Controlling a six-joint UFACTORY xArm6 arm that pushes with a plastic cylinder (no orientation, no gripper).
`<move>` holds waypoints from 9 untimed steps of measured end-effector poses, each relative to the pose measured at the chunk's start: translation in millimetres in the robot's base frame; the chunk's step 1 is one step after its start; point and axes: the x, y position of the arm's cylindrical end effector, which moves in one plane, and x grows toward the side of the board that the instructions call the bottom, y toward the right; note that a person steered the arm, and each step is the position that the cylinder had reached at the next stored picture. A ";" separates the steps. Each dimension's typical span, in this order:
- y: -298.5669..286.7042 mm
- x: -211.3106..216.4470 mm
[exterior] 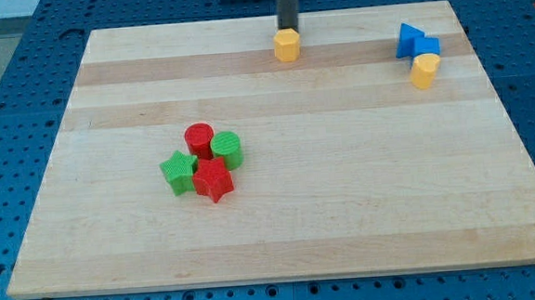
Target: Push yellow hexagon towards the blue triangle
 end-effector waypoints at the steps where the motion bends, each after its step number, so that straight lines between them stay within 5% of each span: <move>1: -34.4 -0.4; 3: -138.8 11.5; 4: -128.7 44.9; 7: 44.7 18.9; 9: 65.3 9.9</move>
